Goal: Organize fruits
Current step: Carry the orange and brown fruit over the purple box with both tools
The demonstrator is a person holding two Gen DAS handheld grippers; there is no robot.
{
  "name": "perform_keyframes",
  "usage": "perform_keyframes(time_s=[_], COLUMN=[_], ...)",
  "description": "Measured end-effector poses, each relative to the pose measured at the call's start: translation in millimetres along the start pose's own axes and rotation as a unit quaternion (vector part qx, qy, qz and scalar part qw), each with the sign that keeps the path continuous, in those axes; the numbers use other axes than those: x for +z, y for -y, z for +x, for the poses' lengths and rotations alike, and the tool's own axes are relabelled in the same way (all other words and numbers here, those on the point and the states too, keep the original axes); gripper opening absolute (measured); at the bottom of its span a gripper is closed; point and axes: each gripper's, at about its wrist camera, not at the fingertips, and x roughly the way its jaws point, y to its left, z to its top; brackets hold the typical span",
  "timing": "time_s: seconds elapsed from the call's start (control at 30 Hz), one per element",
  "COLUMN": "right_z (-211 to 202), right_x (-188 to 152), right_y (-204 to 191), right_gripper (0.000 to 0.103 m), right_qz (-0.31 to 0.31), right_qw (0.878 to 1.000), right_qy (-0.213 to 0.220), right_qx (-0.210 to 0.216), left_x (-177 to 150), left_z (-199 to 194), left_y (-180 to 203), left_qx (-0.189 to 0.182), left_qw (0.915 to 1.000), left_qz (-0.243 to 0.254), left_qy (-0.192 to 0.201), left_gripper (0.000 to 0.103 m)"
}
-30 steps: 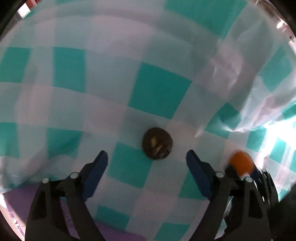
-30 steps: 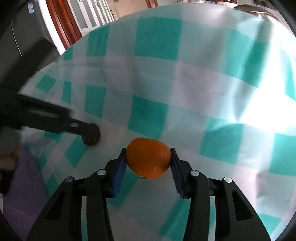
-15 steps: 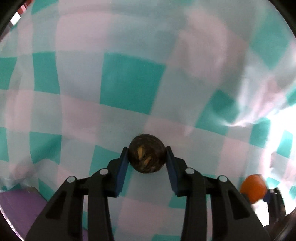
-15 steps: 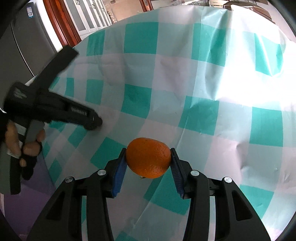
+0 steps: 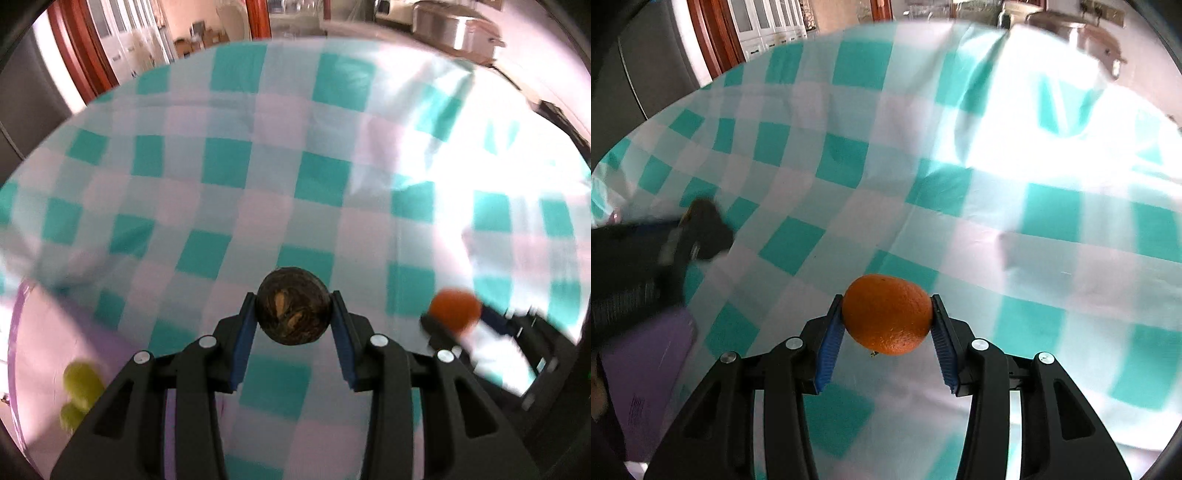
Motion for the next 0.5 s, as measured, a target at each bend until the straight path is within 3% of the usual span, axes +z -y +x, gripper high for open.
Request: perform_keyframes(time_s=[0.3,0.5], right_z=[-96.0,-159.7], right_x=[-43.7,-63.9], right_y=[-21.9,-38.1], right_gripper=[0.045,0.045], right_qz=[-0.038,-0.066], right_qw=[0.999,0.996], right_qy=[0.031,0.055], right_qx=[-0.01,-0.011], left_x=[-107.2,-146.2], left_z=[-86.8,-140.3], left_y=[-4.8,-0.5], left_qx=[-0.005,-0.005], left_qw=[0.9994,0.9983], left_qz=[0.021,0.03], left_qy=[0.027,0.049], left_gripper=[0.04,0.04])
